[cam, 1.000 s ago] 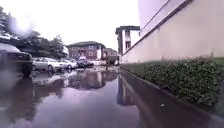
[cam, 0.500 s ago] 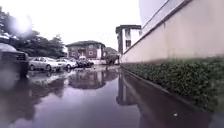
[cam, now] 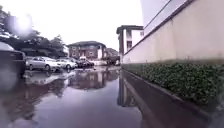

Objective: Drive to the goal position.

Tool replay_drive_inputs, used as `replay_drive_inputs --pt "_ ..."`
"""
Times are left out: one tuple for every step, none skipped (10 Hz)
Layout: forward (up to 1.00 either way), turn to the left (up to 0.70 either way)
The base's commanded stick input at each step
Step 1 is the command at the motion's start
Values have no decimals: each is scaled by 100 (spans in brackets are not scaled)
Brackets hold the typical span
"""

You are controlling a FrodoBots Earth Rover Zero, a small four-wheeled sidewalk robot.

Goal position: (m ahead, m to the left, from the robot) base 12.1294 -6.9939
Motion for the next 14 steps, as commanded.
replay_drive_inputs --pt "70 0" --pt "70 0" --pt "70 0" --pt "70 0" --pt "70 0" --pt "70 0" --pt "70 0" --pt "70 0" --pt "70 0" --pt "70 0" --pt "70 0" --pt "70 0" --pt "70 0" --pt "70 0"
